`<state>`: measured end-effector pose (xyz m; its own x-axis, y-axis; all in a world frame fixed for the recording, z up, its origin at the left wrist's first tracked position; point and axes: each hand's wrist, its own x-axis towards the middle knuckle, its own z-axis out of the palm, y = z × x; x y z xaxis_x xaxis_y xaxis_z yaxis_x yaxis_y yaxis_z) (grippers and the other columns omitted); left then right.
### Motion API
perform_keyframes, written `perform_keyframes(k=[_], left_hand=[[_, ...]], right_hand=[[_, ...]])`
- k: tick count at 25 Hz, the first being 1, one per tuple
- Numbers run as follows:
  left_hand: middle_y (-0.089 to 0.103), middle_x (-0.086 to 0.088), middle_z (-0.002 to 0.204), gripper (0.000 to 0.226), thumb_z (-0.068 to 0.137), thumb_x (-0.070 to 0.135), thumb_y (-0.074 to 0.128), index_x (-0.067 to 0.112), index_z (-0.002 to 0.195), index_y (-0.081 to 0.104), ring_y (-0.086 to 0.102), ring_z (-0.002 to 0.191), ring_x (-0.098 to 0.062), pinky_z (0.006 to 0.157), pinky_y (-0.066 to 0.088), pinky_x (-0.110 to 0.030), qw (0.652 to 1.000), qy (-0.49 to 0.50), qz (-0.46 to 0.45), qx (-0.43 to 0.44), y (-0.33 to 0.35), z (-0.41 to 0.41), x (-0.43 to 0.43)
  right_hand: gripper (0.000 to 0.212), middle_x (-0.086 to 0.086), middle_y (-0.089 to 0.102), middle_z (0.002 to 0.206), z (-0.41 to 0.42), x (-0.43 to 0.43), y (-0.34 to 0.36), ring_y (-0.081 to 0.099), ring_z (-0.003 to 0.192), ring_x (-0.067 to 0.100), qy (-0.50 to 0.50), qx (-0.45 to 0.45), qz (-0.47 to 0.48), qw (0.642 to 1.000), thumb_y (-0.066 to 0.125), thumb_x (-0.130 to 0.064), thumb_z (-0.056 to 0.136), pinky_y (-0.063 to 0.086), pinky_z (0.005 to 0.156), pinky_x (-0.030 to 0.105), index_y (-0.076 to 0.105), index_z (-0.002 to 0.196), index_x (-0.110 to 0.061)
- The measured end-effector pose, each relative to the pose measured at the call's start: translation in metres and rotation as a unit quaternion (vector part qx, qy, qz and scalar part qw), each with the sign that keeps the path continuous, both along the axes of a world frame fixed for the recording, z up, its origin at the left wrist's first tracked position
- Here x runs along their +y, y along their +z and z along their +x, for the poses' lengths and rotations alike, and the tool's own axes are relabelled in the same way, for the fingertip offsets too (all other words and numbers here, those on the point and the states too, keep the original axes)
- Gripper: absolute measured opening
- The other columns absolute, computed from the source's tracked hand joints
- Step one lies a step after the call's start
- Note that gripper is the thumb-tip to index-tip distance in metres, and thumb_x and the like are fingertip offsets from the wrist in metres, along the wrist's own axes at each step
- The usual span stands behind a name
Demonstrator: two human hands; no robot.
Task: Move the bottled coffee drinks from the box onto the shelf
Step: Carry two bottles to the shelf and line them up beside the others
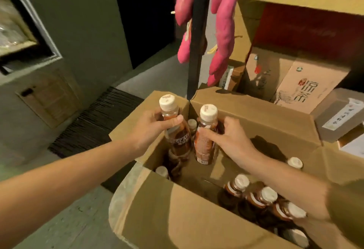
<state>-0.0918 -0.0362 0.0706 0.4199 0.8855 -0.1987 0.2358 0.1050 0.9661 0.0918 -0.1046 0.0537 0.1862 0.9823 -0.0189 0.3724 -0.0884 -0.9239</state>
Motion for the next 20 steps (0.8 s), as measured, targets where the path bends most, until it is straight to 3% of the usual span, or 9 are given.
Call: perform_keyframes(k=[2,4,9,13,15,17,20], left_hand=[[0.061,0.0,0.121,0.061,0.069,0.038,0.065,0.013,0.124,0.056,0.055,0.115,-0.016,0.102,0.038,-0.035,0.998,0.027,0.056,-0.026,0.028,-0.022,0.001],[0.065,0.0,0.115,0.045,0.077,0.033,0.063,0.014,0.118,0.059,0.058,0.109,-0.014,0.094,0.042,-0.031,0.992,0.06,0.1,-0.054,0.054,-0.05,0.001],[0.067,-0.004,0.111,0.022,0.086,0.029,0.061,0.021,0.106,0.062,0.061,0.108,-0.018,0.099,0.043,-0.04,0.964,0.19,0.166,-0.083,0.099,-0.154,0.008],[0.068,-0.006,0.105,0.022,0.079,0.032,0.065,0.021,0.098,0.064,0.063,0.103,-0.021,0.099,0.045,-0.044,0.933,0.292,0.188,-0.099,0.124,-0.262,0.004],[0.069,-0.008,0.103,0.016,0.083,0.028,0.064,0.018,0.095,0.065,0.064,0.097,-0.02,0.091,0.048,-0.039,0.922,0.32,0.203,-0.082,0.135,-0.318,0.001],[0.069,-0.009,0.104,0.024,0.085,0.029,0.063,0.012,0.102,0.065,0.064,0.096,-0.02,0.085,0.048,-0.035,0.914,0.342,0.21,-0.056,0.145,-0.381,-0.002],[0.067,-0.009,0.111,0.041,0.084,0.034,0.063,0.009,0.116,0.061,0.062,0.104,-0.023,0.093,0.047,-0.038,0.914,0.348,0.207,-0.023,0.158,-0.471,-0.002]], right_hand=[[0.033,-0.014,0.062,0.1,-0.019,0.02,0.036,0.056,0.089,-0.007,0.036,-0.019,0.053,0.998,0.067,-0.025,0.082,0.042,0.074,0.008,0.059,0.114,-0.017],[0.022,-0.02,0.062,0.091,-0.044,0.038,0.068,0.058,0.079,-0.014,0.069,-0.005,0.093,0.993,0.064,-0.023,0.084,0.043,0.063,0.003,0.062,0.106,-0.022],[0.02,-0.003,0.069,0.106,-0.142,0.079,0.128,0.061,0.097,0.001,0.15,0.04,0.149,0.977,0.061,-0.028,0.086,0.046,0.077,0.018,0.064,0.105,-0.022],[0.005,0.001,0.069,0.099,-0.249,0.099,0.163,0.063,0.088,0.003,0.221,0.088,0.173,0.956,0.062,-0.027,0.085,0.051,0.075,0.022,0.063,0.09,-0.026],[0.008,0.005,0.07,0.098,-0.307,0.107,0.172,0.064,0.087,0.009,0.245,0.095,0.177,0.948,0.062,-0.028,0.085,0.051,0.079,0.03,0.065,0.089,-0.021],[0.019,0.004,0.07,0.097,-0.373,0.113,0.181,0.064,0.086,0.012,0.266,0.096,0.18,0.942,0.062,-0.028,0.086,0.051,0.072,0.028,0.068,0.094,-0.012],[0.034,-0.001,0.068,0.089,-0.468,0.118,0.193,0.062,0.08,0.008,0.288,0.1,0.186,0.934,0.062,-0.03,0.086,0.046,0.061,0.019,0.067,0.105,-0.002]])
